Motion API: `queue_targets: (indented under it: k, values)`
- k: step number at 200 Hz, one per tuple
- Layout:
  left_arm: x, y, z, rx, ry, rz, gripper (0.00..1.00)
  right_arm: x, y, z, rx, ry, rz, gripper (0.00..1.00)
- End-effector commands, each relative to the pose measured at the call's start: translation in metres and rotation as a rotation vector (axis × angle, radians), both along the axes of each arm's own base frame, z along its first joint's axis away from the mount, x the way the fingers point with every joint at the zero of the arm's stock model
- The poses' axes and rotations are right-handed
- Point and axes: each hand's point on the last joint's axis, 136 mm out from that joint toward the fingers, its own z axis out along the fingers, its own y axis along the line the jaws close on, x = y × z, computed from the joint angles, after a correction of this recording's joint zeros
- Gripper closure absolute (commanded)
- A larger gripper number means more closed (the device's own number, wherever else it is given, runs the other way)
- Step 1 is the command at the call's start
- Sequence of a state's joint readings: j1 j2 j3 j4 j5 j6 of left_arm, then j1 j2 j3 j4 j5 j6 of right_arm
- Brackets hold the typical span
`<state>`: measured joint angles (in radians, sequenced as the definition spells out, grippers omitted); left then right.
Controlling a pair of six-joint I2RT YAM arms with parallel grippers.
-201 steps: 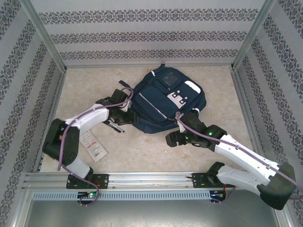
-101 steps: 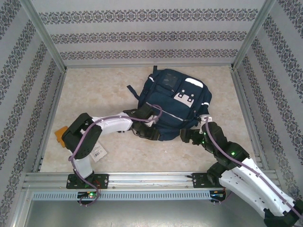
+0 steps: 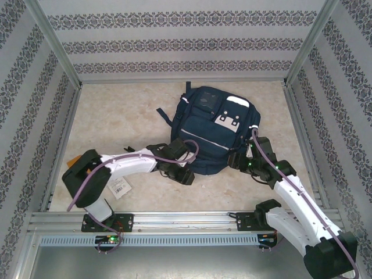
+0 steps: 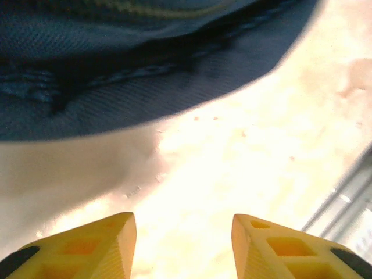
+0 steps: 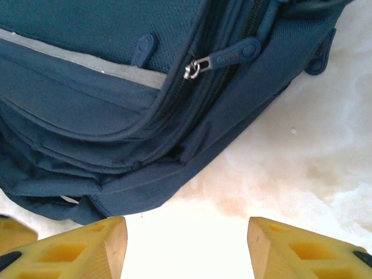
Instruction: Pack the student bag
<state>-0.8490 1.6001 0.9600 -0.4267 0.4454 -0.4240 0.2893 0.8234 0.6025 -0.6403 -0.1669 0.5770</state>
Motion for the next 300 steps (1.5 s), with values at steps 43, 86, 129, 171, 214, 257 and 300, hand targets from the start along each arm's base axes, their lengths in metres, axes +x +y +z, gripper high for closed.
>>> queue_targets:
  k: [43, 86, 129, 171, 214, 257, 300]
  values:
    - [0.083, -0.002, 0.149, 0.059, -0.646, -0.169, 0.40, 0.002, -0.024, 0.009, -0.028, -0.035, -0.158, 0.32]
    - [0.106, -0.019, 0.131, 0.184, -0.905, -0.572, 0.10, -0.015, -0.033, 0.007, -0.040, -0.040, -0.172, 0.32]
    - [0.110, -0.045, 0.086, 0.156, -0.935, -0.927, 0.11, -0.020, -0.036, 0.006, -0.024, -0.056, -0.191, 0.33]
    - [0.164, -0.042, 0.045, 0.428, -0.906, -0.873, 0.16, -0.022, -0.030, 0.002, -0.011, -0.039, -0.162, 0.33]
    - [0.191, -0.042, 0.020, 0.539, -0.905, -0.816, 0.22, -0.022, -0.026, 0.005, 0.011, -0.057, -0.140, 0.33]
    - [0.179, -0.046, 0.007, 0.483, -0.852, -0.887, 0.71, -0.023, -0.021, 0.003, 0.032, -0.044, -0.121, 0.34]
    - [0.179, -0.038, 0.063, 0.363, -0.952, -0.834, 1.00, -0.021, -0.011, -0.009, 0.045, 0.019, -0.077, 0.34]
